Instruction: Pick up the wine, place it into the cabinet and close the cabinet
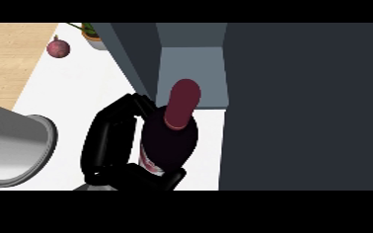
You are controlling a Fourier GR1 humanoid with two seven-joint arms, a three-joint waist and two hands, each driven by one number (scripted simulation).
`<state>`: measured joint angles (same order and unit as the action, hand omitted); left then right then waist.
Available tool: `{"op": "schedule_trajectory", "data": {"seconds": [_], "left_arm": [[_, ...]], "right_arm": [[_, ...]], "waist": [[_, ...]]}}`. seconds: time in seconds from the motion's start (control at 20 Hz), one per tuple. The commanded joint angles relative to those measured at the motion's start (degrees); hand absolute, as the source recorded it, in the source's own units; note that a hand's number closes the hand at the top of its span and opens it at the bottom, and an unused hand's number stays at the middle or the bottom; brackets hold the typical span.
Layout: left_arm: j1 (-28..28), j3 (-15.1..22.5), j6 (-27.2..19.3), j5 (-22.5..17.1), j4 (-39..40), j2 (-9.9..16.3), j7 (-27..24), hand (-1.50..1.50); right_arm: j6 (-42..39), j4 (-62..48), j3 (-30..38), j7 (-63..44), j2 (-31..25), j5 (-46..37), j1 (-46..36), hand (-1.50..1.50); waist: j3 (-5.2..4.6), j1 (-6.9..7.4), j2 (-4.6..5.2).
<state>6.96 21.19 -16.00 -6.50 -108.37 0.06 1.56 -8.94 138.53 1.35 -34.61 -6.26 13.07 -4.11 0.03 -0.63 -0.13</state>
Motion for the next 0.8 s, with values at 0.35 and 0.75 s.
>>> {"op": "schedule_trajectory", "data": {"seconds": [0.35, 0.75], "left_arm": [[14.92, 7.83, -17.71, 2.87, 5.35, -0.06, 6.02, 1.50], [21.51, 8.46, -22.42, 2.29, 12.55, -0.06, 5.03, 1.50]], "right_arm": [[0.92, 8.25, -2.69, -3.51, 1.52, 1.60, 2.64, -1.50], [-2.68, 8.00, 4.73, -2.03, -1.89, 8.92, 3.27, -1.50]], "waist": [[-0.02, 0.11, 0.00], [-0.01, 0.01, 0.00]]}}
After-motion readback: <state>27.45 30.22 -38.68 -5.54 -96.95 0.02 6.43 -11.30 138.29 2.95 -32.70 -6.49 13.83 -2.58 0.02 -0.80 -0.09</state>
